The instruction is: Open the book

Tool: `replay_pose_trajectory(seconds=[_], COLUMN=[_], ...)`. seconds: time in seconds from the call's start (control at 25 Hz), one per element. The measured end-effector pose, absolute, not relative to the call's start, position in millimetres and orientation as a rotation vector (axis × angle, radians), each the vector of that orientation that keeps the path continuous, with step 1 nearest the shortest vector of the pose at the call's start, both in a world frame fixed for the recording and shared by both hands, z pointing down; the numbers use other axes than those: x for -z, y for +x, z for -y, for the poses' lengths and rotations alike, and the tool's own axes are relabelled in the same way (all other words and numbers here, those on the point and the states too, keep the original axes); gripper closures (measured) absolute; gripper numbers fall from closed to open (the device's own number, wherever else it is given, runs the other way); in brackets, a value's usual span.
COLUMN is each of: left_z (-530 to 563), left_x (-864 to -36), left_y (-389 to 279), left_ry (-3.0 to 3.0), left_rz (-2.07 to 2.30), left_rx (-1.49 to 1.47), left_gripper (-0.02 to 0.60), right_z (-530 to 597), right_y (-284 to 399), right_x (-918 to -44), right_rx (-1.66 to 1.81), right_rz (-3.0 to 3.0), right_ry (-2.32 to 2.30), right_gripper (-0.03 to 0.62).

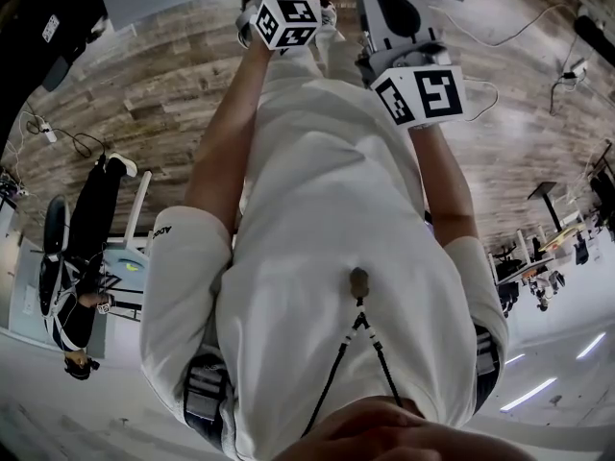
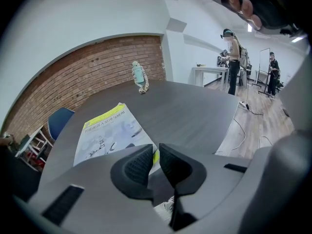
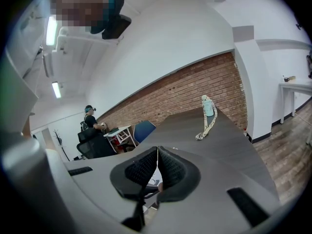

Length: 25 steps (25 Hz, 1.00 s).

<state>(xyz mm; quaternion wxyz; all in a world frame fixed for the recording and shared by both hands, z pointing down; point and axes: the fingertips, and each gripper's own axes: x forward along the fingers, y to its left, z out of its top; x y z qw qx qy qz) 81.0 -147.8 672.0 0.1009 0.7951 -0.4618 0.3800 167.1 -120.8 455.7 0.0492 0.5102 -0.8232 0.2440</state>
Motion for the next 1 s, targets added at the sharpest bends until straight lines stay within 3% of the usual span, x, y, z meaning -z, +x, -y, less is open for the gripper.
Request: replay_pose_trajectory(seconds=[1.0], left_z=[136.9], left_x=[-659.2], left_y=[54.6], left_ry=[2.344], left_rz=[1.342], left_rx=[-1.074], left_gripper=[0.552], right_z=[97.2], right_y=[151.2], right_x=[-448.0], right_rx=[-0.676], right_rz=[2.523], right_ry=[1.538], right_gripper=[0.557])
